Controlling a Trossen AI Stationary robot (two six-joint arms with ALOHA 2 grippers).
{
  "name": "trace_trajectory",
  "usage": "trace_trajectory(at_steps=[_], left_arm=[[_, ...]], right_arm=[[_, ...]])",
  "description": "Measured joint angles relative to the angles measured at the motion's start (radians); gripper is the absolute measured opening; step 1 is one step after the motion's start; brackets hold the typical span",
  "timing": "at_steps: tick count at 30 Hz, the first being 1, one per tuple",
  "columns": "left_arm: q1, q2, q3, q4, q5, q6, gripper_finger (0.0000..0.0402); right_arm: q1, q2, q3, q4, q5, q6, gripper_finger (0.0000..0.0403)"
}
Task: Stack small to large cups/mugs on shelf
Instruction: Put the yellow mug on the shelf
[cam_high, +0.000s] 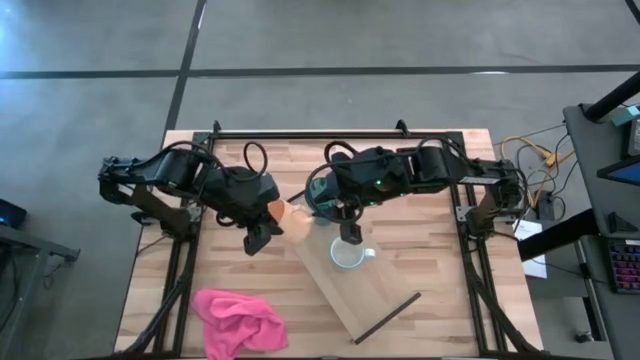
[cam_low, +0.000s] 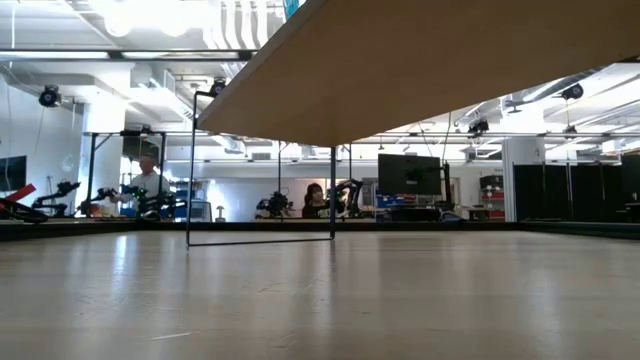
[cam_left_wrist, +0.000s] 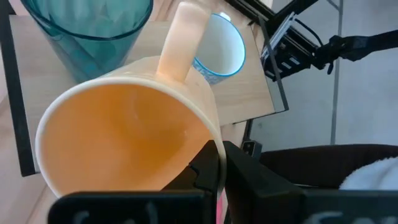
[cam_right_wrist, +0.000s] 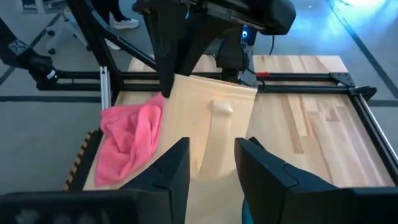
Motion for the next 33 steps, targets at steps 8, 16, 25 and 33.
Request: trace_trajectory(at_steps=[8, 16, 25, 33], left_arm=[[0.0, 0.0, 0.0, 0.01, 0.0, 0.03, 0.0], [0.0, 0.0, -0.001, 0.008, -0.02, 0.096, 0.0], [-0.001, 0.0, -0.001, 0.013, -0.023, 0.127, 0.0], [0.0, 0.0, -0.001, 0.003, -0.054, 0.131, 0.0]], right_arm=[[-0.019, 0.0, -0.021, 0.032, 0.004, 0.003, 0.0121], [-0.039, 0.0, -0.044, 0.033, 0.004, 0.026, 0.0121], [-0.039, -0.002, -0.045, 0.049, 0.003, 0.061, 0.0121], [-0.038, -0.002, -0.045, 0.047, -0.067, 0.113, 0.0121]])
